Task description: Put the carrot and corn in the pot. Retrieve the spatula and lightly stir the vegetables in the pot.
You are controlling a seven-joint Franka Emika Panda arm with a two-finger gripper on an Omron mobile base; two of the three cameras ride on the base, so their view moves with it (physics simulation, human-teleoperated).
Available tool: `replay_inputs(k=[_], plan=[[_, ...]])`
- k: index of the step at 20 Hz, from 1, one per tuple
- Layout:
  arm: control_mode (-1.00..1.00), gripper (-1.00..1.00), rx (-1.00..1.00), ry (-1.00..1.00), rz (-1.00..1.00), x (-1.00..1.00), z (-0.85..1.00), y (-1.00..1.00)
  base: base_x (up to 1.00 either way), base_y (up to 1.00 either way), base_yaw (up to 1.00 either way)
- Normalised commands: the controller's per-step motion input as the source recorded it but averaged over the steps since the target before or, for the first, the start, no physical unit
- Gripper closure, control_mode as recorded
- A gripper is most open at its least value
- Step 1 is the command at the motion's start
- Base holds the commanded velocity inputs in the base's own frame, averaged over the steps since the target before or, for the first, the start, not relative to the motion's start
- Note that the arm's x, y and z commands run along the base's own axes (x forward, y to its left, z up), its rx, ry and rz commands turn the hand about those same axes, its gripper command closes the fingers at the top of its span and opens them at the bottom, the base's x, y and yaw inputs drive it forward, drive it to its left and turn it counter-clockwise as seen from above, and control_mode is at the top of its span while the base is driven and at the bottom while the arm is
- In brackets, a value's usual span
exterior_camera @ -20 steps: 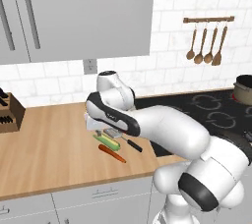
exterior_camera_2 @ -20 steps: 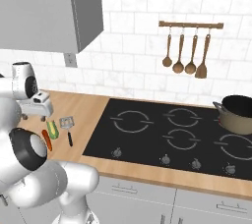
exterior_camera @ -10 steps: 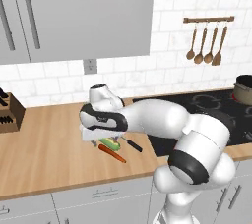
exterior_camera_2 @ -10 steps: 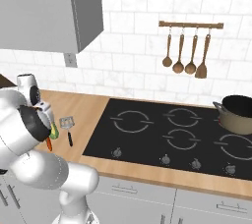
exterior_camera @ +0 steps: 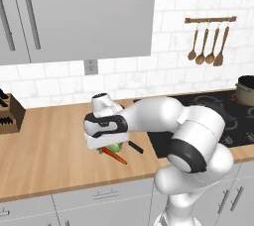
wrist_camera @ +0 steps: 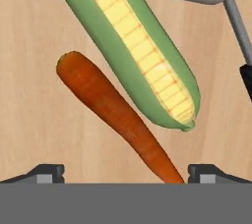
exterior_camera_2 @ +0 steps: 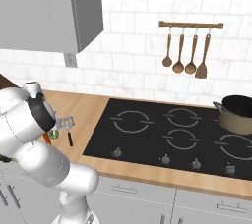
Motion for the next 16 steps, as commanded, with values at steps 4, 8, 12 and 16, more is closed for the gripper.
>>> replay_inputs(k=[4, 8, 12, 16], plan=[[-1.0, -1.0, 0.0, 0.0, 0.0, -0.03, -0.34, -0.3, 0.0, 0.0, 0.0], [-1.0, -1.0, 0.0, 0.0, 0.0, -0.04, -0.39, -0.1, 0.0, 0.0, 0.0], [-1.0, -1.0, 0.0, 0.0, 0.0, 0.0, -0.4, -0.02, 0.0, 0.0, 0.0], [-1.0, -1.0, 0.0, 0.0, -0.02, 0.0, -0.33, 0.0, 0.0, 0.0, 0.0]])
